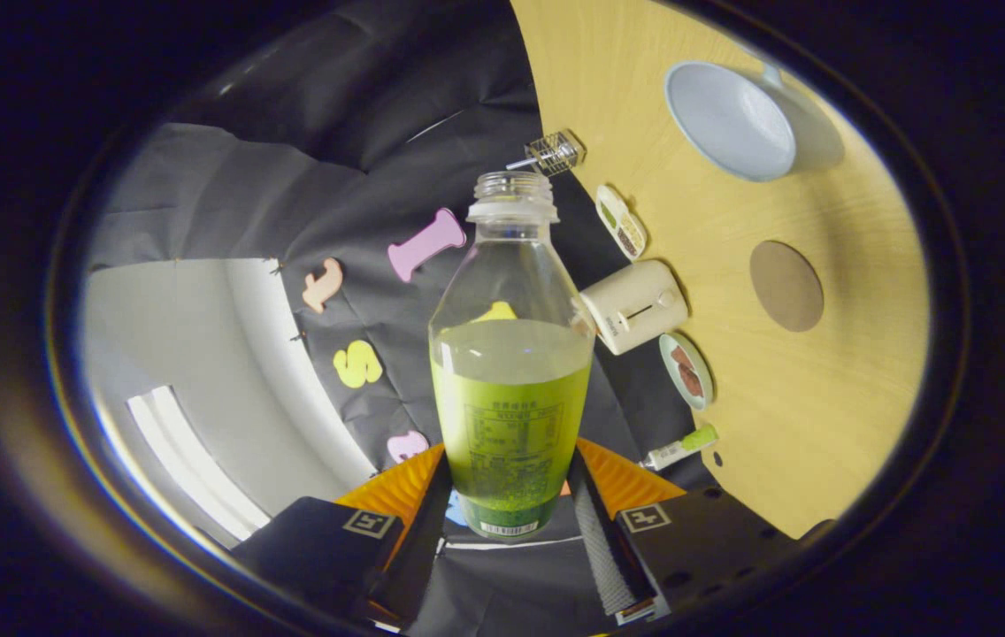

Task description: Take the bottle from table, then pour the juice into the cup, finally place the bottle on the coaster

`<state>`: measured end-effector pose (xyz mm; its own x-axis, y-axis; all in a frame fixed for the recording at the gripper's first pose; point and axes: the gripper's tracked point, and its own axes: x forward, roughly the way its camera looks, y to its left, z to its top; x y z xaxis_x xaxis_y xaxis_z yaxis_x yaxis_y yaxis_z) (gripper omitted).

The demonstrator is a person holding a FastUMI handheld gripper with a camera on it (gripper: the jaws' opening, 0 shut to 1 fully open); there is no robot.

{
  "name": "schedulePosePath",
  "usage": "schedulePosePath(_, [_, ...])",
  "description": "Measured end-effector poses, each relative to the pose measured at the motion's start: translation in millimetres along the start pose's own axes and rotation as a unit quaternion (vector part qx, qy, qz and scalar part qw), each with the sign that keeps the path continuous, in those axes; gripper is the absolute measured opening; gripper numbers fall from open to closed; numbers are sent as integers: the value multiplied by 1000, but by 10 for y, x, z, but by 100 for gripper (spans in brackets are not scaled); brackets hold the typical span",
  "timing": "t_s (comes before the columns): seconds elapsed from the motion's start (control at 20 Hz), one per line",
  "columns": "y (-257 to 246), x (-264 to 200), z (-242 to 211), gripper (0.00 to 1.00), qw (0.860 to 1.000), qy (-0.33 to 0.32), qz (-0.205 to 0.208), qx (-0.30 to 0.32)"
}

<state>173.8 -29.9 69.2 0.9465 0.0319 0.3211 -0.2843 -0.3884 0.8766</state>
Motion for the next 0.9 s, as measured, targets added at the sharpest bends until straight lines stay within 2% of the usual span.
schedulePosePath(0.1, [-102,-37,-62,77,999,12,-25,-42])
schedulePosePath(0.2, [-251,-78,-163,77,992,32,-66,-107])
schedulePosePath(0.4, [-405,-156,-308,77,965,71,-114,-225])
schedulePosePath(0.55, [-522,-255,-307,78,930,91,-152,-322])
schedulePosePath(0.7, [-579,-358,-157,78,873,99,-195,-435])
schedulePosePath(0.8, [-502,-404,-68,78,838,93,-201,-499])
schedulePosePath(0.9, [-433,-384,-9,78,819,84,-194,-534])
